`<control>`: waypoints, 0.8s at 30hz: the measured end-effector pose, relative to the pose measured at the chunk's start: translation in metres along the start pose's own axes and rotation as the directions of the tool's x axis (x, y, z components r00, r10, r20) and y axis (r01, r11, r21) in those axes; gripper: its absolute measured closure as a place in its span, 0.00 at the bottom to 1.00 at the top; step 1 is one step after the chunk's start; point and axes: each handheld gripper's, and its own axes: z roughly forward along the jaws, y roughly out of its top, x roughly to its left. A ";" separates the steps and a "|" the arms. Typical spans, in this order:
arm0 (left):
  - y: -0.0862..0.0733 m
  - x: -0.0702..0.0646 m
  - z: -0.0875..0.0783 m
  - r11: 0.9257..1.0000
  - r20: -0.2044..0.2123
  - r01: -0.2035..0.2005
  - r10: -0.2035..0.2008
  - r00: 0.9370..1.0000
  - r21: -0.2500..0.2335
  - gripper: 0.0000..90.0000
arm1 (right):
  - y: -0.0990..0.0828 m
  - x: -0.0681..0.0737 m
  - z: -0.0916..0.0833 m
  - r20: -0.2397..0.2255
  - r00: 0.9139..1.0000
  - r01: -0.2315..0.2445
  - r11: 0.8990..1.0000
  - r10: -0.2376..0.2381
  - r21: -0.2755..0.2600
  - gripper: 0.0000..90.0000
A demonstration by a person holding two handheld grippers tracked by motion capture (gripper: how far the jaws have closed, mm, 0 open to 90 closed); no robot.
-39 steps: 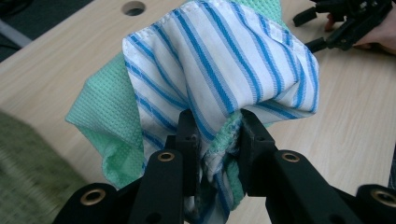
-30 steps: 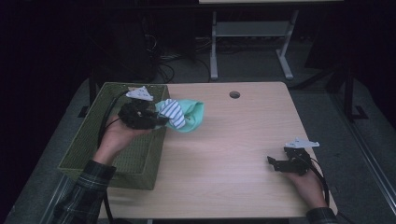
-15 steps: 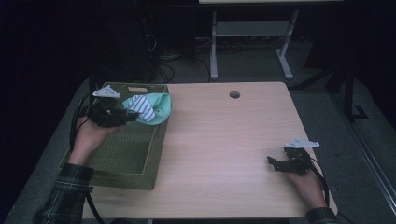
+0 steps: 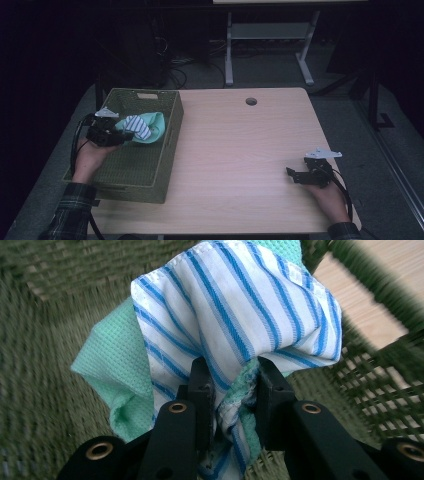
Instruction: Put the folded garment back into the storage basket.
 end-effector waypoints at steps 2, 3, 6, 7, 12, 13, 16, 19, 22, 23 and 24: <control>-0.004 0.002 0.007 1.000 0.003 0.015 -0.015 1.000 0.012 0.80 | 0.000 0.000 0.000 0.000 1.000 0.000 1.000 0.000 0.000 0.19; -0.006 0.003 0.009 1.000 0.005 0.014 -0.014 1.000 0.020 0.80 | 0.000 0.000 0.000 0.000 1.000 0.000 1.000 0.000 0.000 0.19; -0.010 0.005 0.017 0.999 0.008 0.023 -0.023 1.000 0.031 0.80 | 0.000 0.000 0.000 0.000 1.000 0.000 1.000 0.000 0.000 0.19; -0.011 0.005 0.019 0.999 0.012 0.025 -0.026 1.000 0.033 0.80 | 0.000 0.000 0.000 0.000 1.000 0.000 1.000 0.000 0.000 0.19; -0.016 0.005 0.028 0.998 0.035 0.026 -0.028 0.999 0.055 0.80 | 0.000 0.000 0.000 0.000 1.000 0.000 1.000 0.000 -0.001 0.19; -0.017 0.006 0.030 0.998 0.041 0.028 -0.030 0.999 0.059 0.79 | 0.000 0.000 0.000 0.000 1.000 0.000 1.000 0.000 -0.001 0.19; -0.020 0.006 0.035 0.997 0.053 0.028 -0.032 0.998 0.077 0.78 | 0.000 0.000 0.000 0.001 1.000 -0.001 1.000 0.001 -0.001 0.19; -0.020 0.005 0.037 0.996 0.061 0.023 -0.028 0.998 0.089 0.74 | 0.000 0.000 0.000 0.003 1.000 -0.002 1.000 0.002 -0.001 0.19; -0.021 0.006 0.036 0.997 0.069 0.028 -0.033 0.997 0.075 0.64 | 0.000 0.000 0.000 0.003 1.000 -0.002 1.000 0.002 -0.001 0.19; -0.021 0.006 0.037 0.997 0.071 0.028 -0.034 0.997 0.073 0.61 | 0.000 0.000 0.000 0.003 1.000 -0.002 1.000 0.002 -0.001 0.19; -0.021 0.006 0.036 0.997 0.070 0.031 -0.036 0.997 0.069 0.58 | 0.000 0.000 0.000 0.003 1.000 -0.002 1.000 0.002 -0.001 0.19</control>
